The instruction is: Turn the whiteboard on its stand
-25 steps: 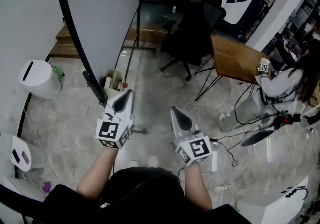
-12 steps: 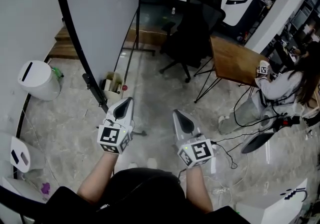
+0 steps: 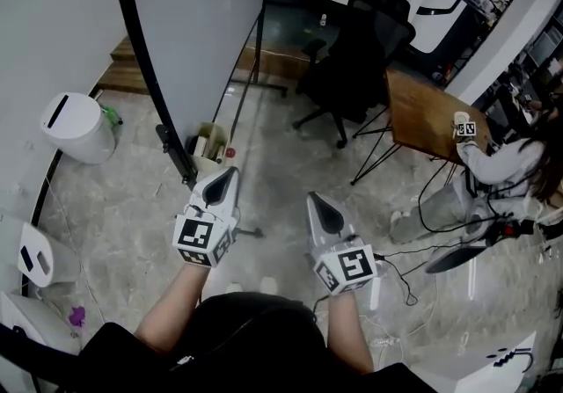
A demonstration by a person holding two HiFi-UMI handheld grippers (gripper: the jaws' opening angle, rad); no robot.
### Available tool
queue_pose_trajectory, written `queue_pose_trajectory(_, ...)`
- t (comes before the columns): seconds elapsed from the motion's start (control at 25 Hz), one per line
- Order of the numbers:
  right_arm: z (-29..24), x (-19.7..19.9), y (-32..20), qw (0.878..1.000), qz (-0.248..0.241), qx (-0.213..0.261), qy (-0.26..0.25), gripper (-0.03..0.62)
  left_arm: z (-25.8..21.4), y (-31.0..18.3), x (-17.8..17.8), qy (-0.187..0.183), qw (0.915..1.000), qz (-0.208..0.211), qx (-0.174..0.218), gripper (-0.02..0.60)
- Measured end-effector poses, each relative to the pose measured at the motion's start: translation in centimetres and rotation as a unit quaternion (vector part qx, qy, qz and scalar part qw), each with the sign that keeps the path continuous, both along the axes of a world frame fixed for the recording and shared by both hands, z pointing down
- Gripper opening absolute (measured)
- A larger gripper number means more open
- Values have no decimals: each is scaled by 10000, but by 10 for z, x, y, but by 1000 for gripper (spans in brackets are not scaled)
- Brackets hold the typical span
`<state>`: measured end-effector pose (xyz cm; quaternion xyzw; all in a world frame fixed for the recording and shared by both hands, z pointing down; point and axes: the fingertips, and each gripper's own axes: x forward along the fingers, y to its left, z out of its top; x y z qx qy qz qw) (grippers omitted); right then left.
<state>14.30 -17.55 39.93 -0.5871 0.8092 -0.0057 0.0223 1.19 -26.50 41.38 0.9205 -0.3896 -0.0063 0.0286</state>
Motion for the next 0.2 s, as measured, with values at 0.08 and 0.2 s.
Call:
queue_pose_trajectory(0.08, 1, 0, -4, 10000, -24, -7, -2, 6, 1, -3, 1, -15, 10000, -17, -7, 3)
queue_pose_trajectory(0.2, 2, 0, -9, 10000, -58, -14, -1, 6, 2, -7, 1, -28, 10000, -32, -11, 3)
